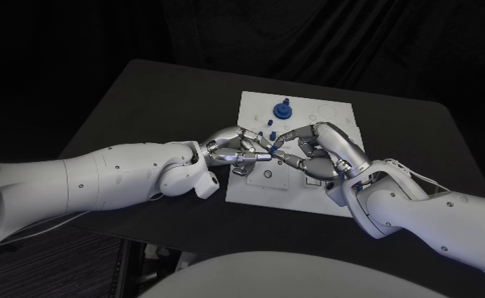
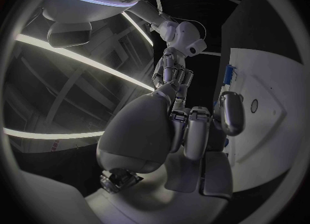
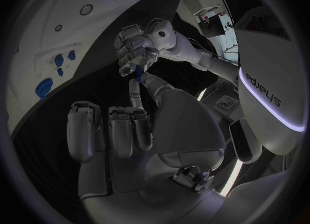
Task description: Assemble the parts on the task board
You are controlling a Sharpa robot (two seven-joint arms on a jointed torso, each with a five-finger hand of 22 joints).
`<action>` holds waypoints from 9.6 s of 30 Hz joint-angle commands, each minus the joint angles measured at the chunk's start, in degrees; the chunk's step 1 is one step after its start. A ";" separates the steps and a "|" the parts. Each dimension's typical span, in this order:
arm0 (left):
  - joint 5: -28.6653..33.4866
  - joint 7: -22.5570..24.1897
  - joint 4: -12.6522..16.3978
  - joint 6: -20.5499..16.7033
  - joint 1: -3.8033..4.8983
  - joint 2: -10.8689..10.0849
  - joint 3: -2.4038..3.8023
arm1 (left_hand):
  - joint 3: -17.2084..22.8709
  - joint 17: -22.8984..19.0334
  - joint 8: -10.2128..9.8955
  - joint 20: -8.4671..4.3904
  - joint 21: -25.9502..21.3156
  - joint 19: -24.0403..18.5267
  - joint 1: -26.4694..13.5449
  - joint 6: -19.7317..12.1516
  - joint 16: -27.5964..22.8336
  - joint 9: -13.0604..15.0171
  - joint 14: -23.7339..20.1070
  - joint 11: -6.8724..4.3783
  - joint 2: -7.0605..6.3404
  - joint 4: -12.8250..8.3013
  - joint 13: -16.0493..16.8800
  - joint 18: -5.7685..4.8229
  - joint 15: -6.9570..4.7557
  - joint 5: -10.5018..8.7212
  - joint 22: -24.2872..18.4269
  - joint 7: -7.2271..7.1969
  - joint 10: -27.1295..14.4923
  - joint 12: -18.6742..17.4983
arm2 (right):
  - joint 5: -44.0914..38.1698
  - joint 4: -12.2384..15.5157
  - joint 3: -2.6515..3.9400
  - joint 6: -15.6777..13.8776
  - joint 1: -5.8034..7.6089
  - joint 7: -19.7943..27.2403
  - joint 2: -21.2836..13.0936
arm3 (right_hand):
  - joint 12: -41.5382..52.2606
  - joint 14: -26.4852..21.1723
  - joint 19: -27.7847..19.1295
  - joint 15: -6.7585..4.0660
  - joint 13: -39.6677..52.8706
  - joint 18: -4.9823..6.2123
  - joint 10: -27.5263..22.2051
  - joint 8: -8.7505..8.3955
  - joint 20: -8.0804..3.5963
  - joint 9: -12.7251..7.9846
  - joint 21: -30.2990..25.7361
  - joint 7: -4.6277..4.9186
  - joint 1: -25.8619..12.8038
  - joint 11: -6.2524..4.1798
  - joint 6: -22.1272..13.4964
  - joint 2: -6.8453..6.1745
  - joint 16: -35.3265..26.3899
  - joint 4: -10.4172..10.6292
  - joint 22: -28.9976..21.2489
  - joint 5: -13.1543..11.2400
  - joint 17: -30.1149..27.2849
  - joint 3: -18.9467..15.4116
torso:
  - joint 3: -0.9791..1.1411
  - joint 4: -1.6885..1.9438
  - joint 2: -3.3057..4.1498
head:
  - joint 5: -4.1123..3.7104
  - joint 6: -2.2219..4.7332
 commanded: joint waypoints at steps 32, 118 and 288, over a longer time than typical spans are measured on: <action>-0.03 -0.20 0.42 -0.05 -0.13 -0.18 0.03 | -0.17 15.09 1.98 0.06 0.40 1.00 2.27 2.59 0.14 2.03 5.94 -0.16 0.89 -1.30 14.88 -0.97 -0.35 -0.36 8.05 -0.57 5.99 -0.23 | -0.03 1.24 -0.08 1.72 -0.10 -1.18 -1.17 | 0.15 6.05 2.80 0.50 15.07 -0.59 6.16 0.01 0.45 0.16 -0.66 0.12 1.16 0.51 0.10 -0.15 0.17 -0.34 12.93 0.16 15.09 0.24 | -0.04 0.02 0.03 | 0.19 -0.01; -0.03 -4.51 1.42 -1.60 -0.14 -0.35 0.03 | -0.10 15.09 2.18 -0.16 0.54 1.38 2.48 2.78 0.14 2.34 5.94 -0.36 0.80 -1.77 14.88 -1.01 -0.60 -0.47 8.19 -0.67 5.99 -0.23 | -10.40 3.08 -0.16 13.17 5.35 -8.00 -1.97 | -77.33 1.23 -6.07 5.86 -57.87 3.58 -27.96 -2.75 5.42 -13.81 -23.33 6.05 6.65 7.01 -7.85 -4.80 -7.67 5.88 6.98 0.25 2.77 6.43 | -0.03 0.09 0.01 | 0.33 -0.01; -0.02 -0.16 4.62 -6.45 -0.13 -7.05 0.03 | 0.03 -40.04 -8.83 4.75 -48.99 -45.71 3.85 -21.92 -41.17 -10.51 -59.40 7.16 -4.25 2.61 -36.12 2.23 7.40 8.27 -10.58 0.46 -54.73 -51.31 | -35.03 -10.53 -1.29 24.22 3.64 -22.40 7.32 | -75.95 1.42 -4.62 2.68 -59.63 3.07 -17.01 0.51 2.43 -12.75 -21.18 2.78 9.75 3.35 1.02 -3.33 -8.41 1.24 8.08 0.12 1.48 4.79 | -0.06 0.07 0.05 | 0.41 -0.01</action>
